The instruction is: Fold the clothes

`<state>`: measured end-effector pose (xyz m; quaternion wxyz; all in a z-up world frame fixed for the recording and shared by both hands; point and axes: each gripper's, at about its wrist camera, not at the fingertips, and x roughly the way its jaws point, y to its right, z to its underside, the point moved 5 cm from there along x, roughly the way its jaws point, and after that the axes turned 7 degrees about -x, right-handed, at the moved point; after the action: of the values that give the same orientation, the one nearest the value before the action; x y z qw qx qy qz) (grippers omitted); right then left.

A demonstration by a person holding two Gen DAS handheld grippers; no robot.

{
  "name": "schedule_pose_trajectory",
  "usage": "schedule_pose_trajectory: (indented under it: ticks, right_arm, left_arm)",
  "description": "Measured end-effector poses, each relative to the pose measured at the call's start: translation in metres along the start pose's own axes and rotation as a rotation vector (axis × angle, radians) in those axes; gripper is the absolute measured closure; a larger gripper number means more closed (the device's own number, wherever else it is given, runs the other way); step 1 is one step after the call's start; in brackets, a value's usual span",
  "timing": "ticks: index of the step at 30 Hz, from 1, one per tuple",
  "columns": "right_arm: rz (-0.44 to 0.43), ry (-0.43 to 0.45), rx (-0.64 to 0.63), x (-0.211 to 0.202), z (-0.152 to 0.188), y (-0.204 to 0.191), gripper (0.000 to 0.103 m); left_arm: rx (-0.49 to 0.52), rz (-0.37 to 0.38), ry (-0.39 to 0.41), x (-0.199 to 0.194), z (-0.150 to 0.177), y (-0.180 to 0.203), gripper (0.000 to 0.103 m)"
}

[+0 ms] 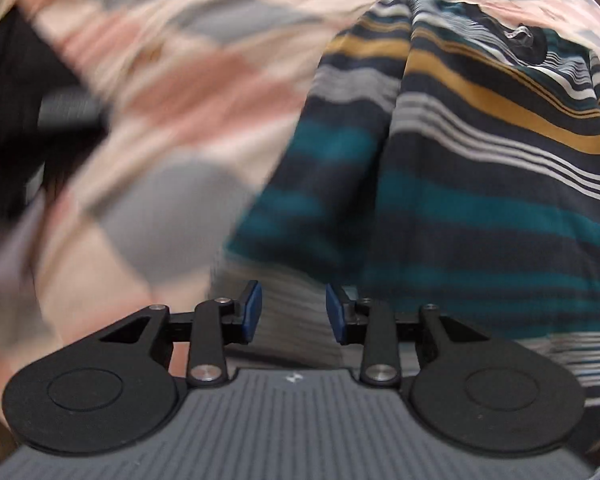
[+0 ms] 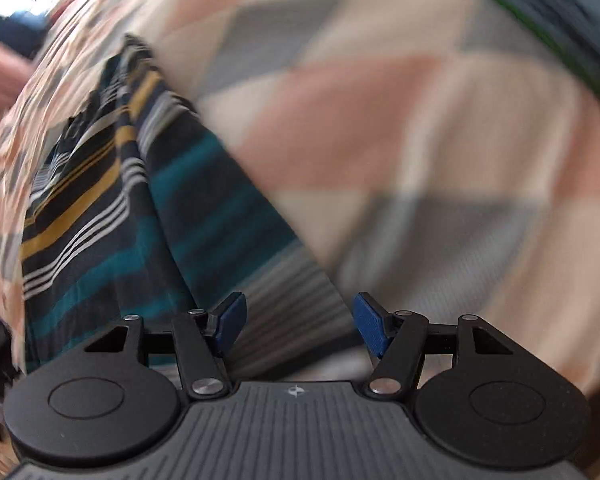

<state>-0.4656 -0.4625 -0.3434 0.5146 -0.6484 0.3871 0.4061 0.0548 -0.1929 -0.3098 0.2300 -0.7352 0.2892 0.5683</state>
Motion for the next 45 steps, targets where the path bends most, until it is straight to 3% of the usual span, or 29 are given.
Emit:
schedule_pose_trajectory:
  ticks: [4, 8, 10, 11, 15, 18, 23, 25, 28, 29, 30, 32, 34, 37, 40, 43, 45]
  right_arm:
    - [-0.018, -0.063, 0.146, 0.011, 0.036, 0.024, 0.031]
    - [-0.048, -0.059, 0.258, 0.031, 0.055, 0.029, 0.03]
    - [-0.054, -0.061, 0.239, 0.031, 0.055, 0.028, 0.064]
    - [-0.059, -0.065, 0.225, 0.03, 0.054, 0.028, 0.096]
    - [-0.069, 0.038, 0.138, -0.018, 0.029, 0.035, 0.096]
    - [-0.026, 0.187, 0.08, -0.081, -0.011, 0.055, 0.097]
    - [0.192, 0.381, -0.027, -0.159, -0.088, 0.1, 0.097]
    - [0.259, 0.393, -0.035, -0.163, -0.116, 0.119, 0.096]
    - [0.31, 0.368, 0.03, -0.144, -0.144, 0.142, 0.078]
    - [0.352, 0.357, 0.053, -0.136, -0.147, 0.145, 0.064]
    - [0.375, 0.352, 0.064, -0.132, -0.143, 0.145, 0.053]
    - [0.353, 0.353, 0.071, -0.122, -0.127, 0.135, 0.048]
    - [0.196, 0.306, 0.069, -0.108, -0.092, 0.117, 0.048]
    - [-0.082, 0.144, 0.061, -0.068, -0.021, 0.077, 0.049]
    - [-0.24, -0.049, 0.085, -0.028, 0.059, 0.038, 0.049]
    - [-0.268, -0.158, 0.108, 0.0, 0.113, 0.016, 0.048]
    - [-0.258, -0.183, 0.113, 0.008, 0.133, 0.008, 0.044]
  left_arm:
    - [-0.04, 0.026, -0.019, -0.014, 0.021, 0.01, 0.072]
    - [-0.068, 0.076, 0.016, -0.03, 0.024, 0.029, 0.07]
    - [-0.059, 0.081, 0.032, -0.038, 0.026, 0.038, 0.07]
    - [-0.054, 0.079, 0.04, -0.041, 0.026, 0.042, 0.07]
    - [-0.065, 0.08, 0.071, -0.058, 0.03, 0.05, 0.07]
    - [-0.078, 0.072, 0.093, -0.069, 0.032, 0.054, 0.07]
    - [-0.071, 0.076, 0.117, -0.081, 0.038, 0.064, 0.069]
    - [-0.062, 0.074, 0.11, -0.082, 0.044, 0.068, 0.068]
    - [-0.066, 0.058, 0.086, -0.078, 0.056, 0.066, 0.066]
    - [-0.076, 0.052, 0.077, -0.077, 0.061, 0.061, 0.065]
    - [-0.089, 0.045, 0.068, -0.075, 0.067, 0.055, 0.064]
    - [-0.124, 0.038, 0.042, -0.071, 0.079, 0.039, 0.062]
    - [-0.174, 0.044, 0.006, -0.066, 0.092, 0.022, 0.062]
    - [-0.262, 0.091, -0.047, -0.057, 0.111, 0.001, 0.061]
    - [-0.374, 0.171, -0.113, -0.039, 0.127, -0.017, 0.057]
    - [-0.489, 0.228, -0.163, -0.02, 0.138, -0.031, 0.054]
    - [-0.534, 0.228, -0.178, -0.007, 0.142, -0.038, 0.052]
